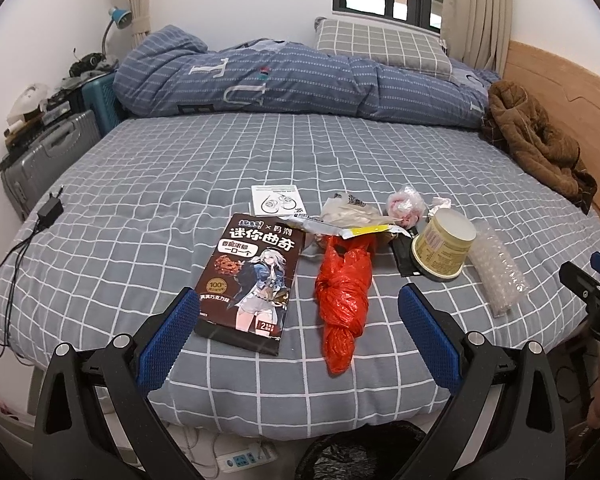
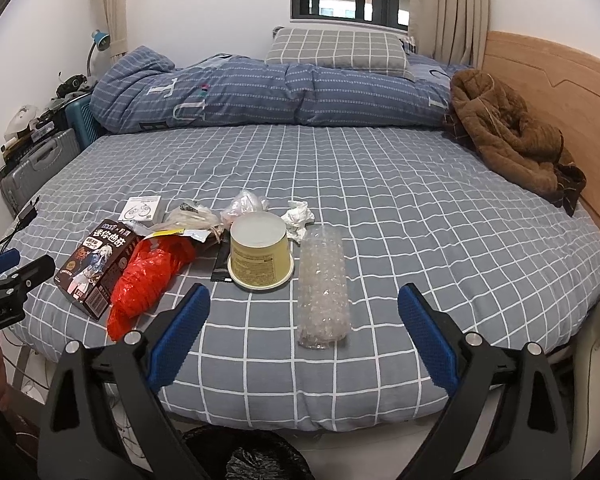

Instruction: Collect trash

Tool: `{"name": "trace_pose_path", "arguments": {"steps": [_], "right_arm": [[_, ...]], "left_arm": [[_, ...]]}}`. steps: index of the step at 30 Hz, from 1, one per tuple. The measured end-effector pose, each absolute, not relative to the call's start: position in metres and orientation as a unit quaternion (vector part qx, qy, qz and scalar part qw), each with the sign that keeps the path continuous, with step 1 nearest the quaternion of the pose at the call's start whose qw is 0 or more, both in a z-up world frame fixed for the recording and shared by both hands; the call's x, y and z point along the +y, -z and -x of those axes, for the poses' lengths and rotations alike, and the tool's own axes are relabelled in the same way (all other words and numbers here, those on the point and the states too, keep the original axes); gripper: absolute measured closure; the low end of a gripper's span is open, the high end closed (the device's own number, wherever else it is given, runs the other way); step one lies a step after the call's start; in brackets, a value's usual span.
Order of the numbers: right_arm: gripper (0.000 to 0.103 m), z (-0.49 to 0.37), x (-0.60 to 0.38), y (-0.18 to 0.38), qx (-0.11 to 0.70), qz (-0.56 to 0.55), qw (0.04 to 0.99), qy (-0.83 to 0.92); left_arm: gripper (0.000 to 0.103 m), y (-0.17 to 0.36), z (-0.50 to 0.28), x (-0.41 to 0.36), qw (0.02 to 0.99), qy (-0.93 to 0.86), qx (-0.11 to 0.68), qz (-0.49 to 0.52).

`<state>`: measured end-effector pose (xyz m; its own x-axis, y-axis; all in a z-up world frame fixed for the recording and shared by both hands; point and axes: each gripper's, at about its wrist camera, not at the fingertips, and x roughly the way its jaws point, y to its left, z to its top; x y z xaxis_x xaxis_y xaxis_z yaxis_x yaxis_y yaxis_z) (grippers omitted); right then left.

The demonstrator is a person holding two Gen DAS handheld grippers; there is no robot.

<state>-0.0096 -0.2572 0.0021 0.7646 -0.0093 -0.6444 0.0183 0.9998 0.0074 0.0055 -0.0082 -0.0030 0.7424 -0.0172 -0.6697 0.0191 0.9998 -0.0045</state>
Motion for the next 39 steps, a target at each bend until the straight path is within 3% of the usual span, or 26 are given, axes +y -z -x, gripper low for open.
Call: {"name": "trace_pose_path", "arguments": {"steps": [20,39], "right_arm": [[0.012,0.004,-0.251,-0.001,0.345,0.001,0.939,0.006],[0.012,-0.094,-0.229,0.036,0.380,0.022,0.925,-0.010]], "left_arm": [[0.006,0.008,-0.012,-0.005,0.930,0.008,0.368,-0.005],[0.006,0.065,-0.098,0.033,0.895,-0.008,0.446,-0.020]]}}
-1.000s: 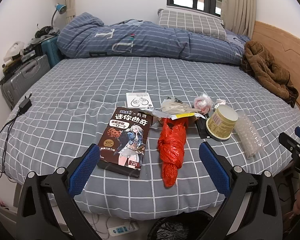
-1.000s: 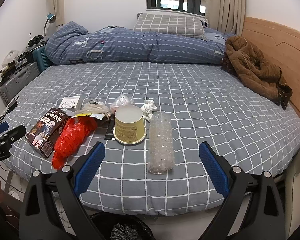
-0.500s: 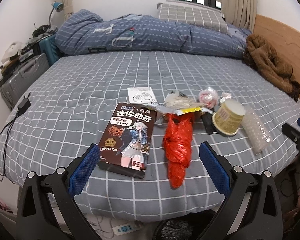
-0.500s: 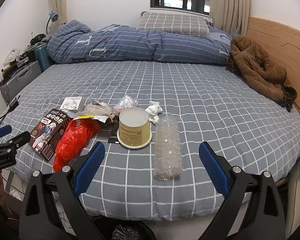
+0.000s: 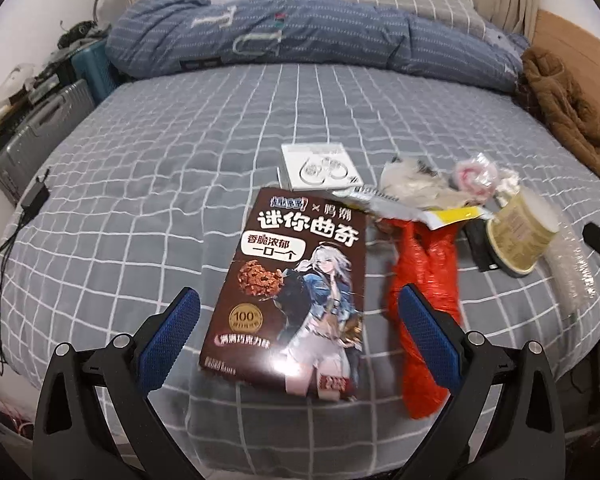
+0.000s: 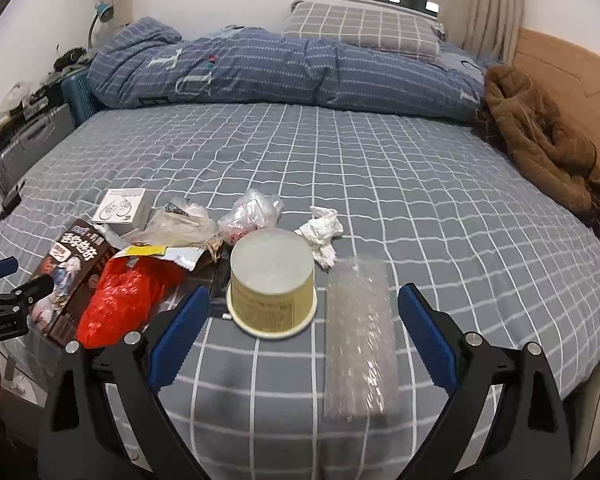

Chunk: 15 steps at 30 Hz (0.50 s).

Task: Collect trash
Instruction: 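Grasp the brown snack box with the left gripper while the right gripper grasps the yellow-labelled can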

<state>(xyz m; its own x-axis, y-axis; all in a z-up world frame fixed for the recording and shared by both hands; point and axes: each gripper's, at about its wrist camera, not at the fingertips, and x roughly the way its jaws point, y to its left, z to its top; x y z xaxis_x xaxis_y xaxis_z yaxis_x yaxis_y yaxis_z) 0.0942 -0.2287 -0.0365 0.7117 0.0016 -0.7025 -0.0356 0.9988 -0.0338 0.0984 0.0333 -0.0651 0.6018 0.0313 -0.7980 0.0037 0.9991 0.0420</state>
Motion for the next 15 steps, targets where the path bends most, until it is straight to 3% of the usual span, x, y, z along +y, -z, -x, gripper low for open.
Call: {"name": "trace_pose_path", "arguments": {"steps": [15], "right_arm": [[0.012,-0.142,-0.213,0.067,0.409,0.018,0.912,-0.017]], "left_arm": [[0.006,0.087,-0.136,0.035,0.873,0.007,0.486,-0.040]]}}
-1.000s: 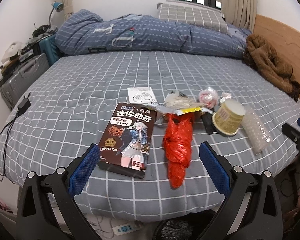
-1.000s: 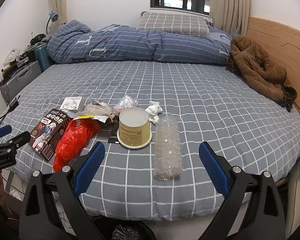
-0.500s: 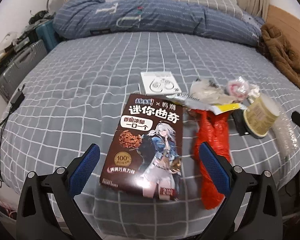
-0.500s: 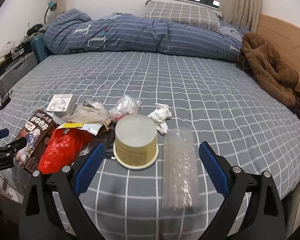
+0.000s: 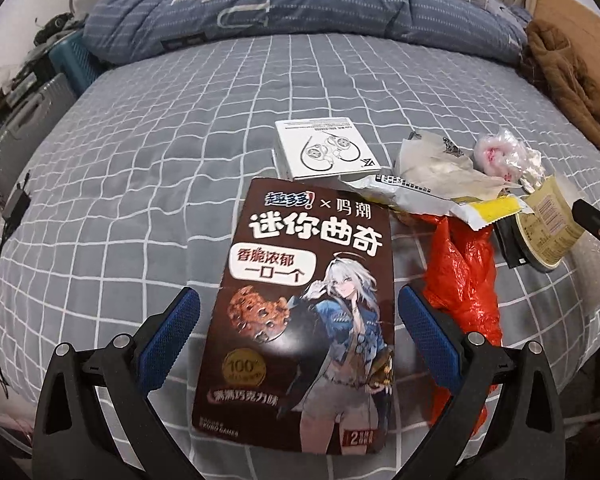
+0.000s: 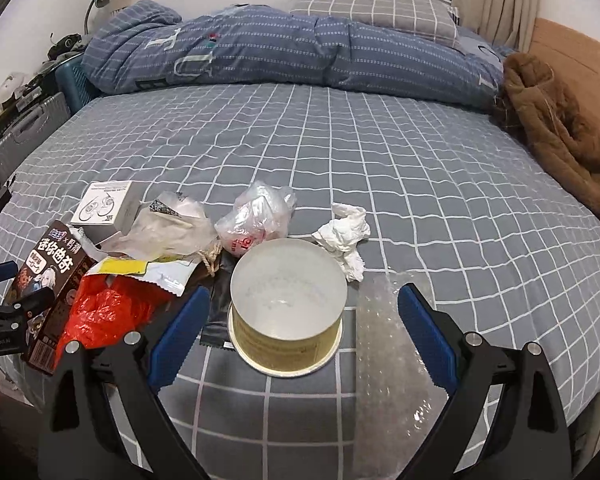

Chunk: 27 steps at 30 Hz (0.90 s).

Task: Collect trash
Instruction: 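Grasp the brown snack box with the left gripper while the right gripper grasps the yellow-labelled can, then lift the snack box with the left gripper while the right gripper lifts the can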

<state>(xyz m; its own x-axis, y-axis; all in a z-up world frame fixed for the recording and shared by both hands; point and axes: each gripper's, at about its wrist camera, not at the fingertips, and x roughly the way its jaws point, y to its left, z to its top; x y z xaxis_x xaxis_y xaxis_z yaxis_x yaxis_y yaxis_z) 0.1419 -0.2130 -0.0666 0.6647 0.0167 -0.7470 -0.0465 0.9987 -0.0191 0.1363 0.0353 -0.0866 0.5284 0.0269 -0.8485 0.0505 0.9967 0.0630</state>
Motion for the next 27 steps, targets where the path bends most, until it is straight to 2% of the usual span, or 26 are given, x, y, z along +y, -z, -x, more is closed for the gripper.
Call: {"name": "trace_pose_path", "arguments": {"steps": [8,13,15,27], "right_arm": [[0.012,-0.149,-0.210,0.076,0.422,0.016,0.906,-0.020],[0.023,-0.153,-0.211,0.084,0.433,0.013,0.901,-0.021],[0.037,-0.154,-0.211,0.086,0.437,0.011,0.899,-0.024],[0.037,-0.136,-0.204,0.057,0.400,0.025,0.916,-0.031]], "left_arm": [[0.006,0.100,-0.145,0.030,0.866,0.002,0.497,-0.052],[0.009,0.103,-0.146,0.029,0.866,-0.003,0.498,-0.054],[0.010,0.103,-0.145,0.028,0.867,-0.003,0.496,-0.055],[0.011,0.057,-0.125,0.038,0.896,-0.007,0.445,-0.013]]}}
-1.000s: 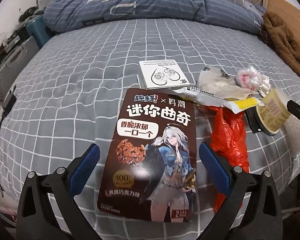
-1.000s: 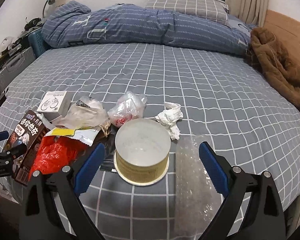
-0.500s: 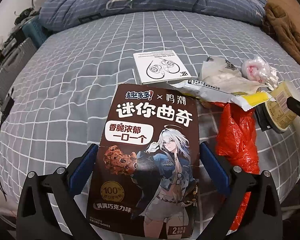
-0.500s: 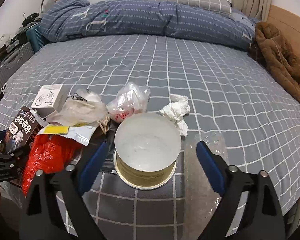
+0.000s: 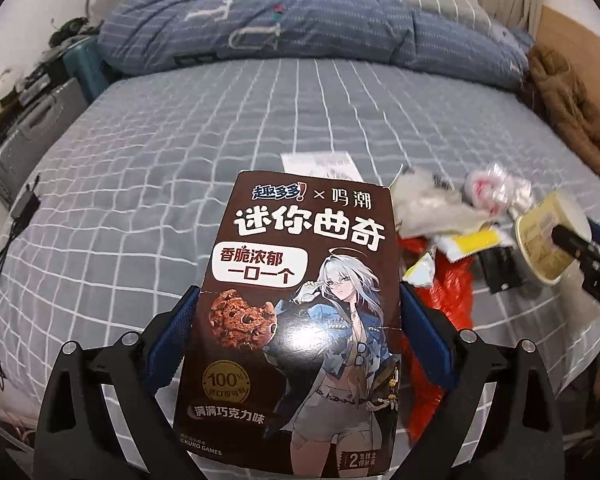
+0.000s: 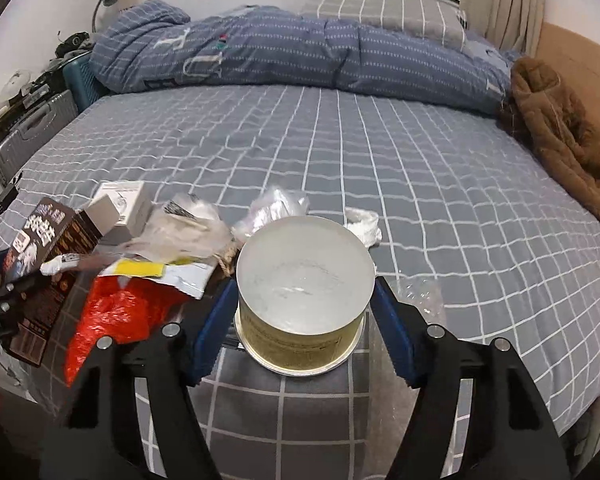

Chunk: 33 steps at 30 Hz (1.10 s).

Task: Collect trash
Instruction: 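Lift the snack box with the left gripper while the right gripper lifts the can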

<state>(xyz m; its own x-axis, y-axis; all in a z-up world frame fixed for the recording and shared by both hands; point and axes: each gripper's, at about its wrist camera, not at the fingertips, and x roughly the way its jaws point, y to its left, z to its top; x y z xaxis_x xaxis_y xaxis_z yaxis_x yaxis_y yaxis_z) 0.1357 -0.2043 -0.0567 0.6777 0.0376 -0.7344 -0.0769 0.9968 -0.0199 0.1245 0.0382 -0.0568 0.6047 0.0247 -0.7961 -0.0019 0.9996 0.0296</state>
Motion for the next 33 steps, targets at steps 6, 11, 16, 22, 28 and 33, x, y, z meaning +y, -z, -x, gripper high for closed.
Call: {"name": "trace_pose_path", "arguments": {"steps": [6,11,16,22,28,33], "right_arm": [[0.037,-0.118,-0.203,0.039,0.383,0.025,0.923,-0.034],[0.037,-0.102,-0.200,0.025,0.370,0.024,0.928,-0.036],[0.037,-0.085,-0.199,0.011,0.360,0.019,0.932,-0.041],[0.037,-0.063,-0.198,-0.003,0.351,0.011,0.935,-0.049],[0.037,-0.039,-0.194,-0.016,0.341,0.009,0.938,-0.056],[0.037,-0.019,-0.189,-0.028,0.331,0.019,0.941,-0.061]], "left_arm": [[0.011,0.033,-0.111,0.042,0.906,-0.016,0.424,0.003],[0.011,0.022,-0.097,0.041,0.910,-0.017,0.414,0.012],[0.011,0.009,-0.078,0.035,0.915,-0.018,0.404,0.020],[0.011,-0.007,-0.053,0.026,0.920,-0.011,0.392,0.026],[0.011,-0.013,-0.030,0.018,0.921,-0.006,0.388,0.024],[0.011,-0.018,-0.013,0.019,0.922,-0.005,0.387,0.029]]}}
